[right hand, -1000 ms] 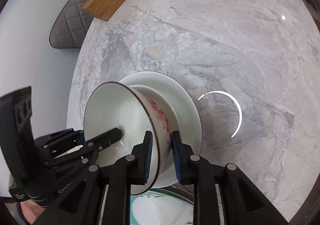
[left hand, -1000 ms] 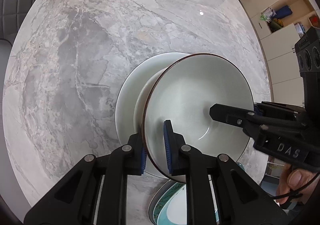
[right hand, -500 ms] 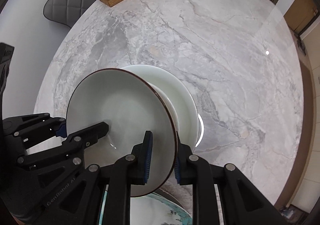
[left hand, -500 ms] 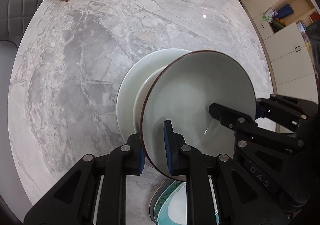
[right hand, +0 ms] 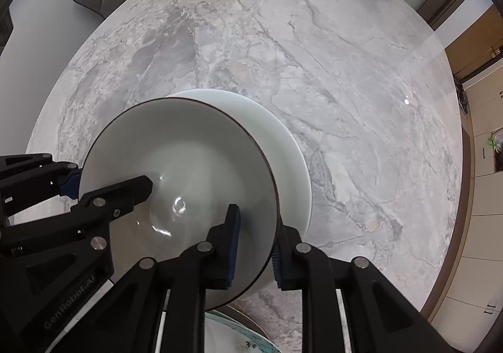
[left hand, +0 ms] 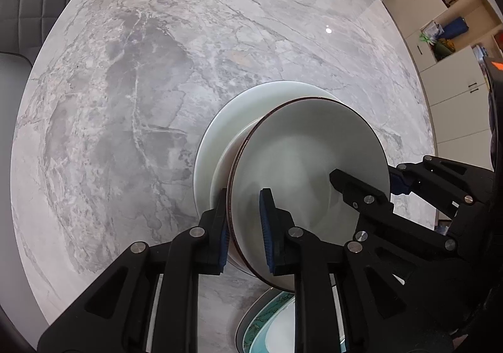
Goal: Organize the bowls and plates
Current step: 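Lower the pink floral bowl into the nested white bowls and open both grippers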
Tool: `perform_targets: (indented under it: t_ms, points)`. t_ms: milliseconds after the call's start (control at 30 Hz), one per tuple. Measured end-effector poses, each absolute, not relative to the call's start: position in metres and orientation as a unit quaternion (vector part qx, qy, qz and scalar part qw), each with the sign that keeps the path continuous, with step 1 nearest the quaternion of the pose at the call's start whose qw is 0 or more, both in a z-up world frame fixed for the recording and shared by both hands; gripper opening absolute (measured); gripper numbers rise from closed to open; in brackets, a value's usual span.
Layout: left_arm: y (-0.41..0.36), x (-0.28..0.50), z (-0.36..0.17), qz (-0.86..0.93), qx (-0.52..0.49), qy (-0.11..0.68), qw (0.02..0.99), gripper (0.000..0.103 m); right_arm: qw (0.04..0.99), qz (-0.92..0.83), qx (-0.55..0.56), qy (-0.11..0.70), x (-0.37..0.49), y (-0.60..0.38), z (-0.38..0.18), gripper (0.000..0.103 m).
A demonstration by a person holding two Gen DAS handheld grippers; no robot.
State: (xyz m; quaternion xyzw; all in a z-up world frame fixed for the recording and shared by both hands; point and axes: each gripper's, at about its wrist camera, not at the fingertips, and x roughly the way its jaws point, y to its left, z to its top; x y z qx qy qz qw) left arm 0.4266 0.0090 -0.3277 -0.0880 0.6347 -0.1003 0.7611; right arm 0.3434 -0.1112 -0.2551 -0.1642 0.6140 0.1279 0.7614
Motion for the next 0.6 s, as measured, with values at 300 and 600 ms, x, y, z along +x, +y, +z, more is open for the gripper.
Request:
perform_targets:
  t_ms: [300, 600]
  points:
    - [0.0086, 0.4297, -0.325, -0.113, -0.103, 0.614, 0.774, 0.037, 0.765, 0.135, -0.166, 0.607, 0.3437, -0.1085, -0.2584, 0.024]
    - [0.0064, 0.433, -0.325, -0.145, -0.167, 0.606, 0.764, 0.075, 0.769, 0.146, -0.133, 0.608, 0.344, -0.1168, -0.2588, 0.038]
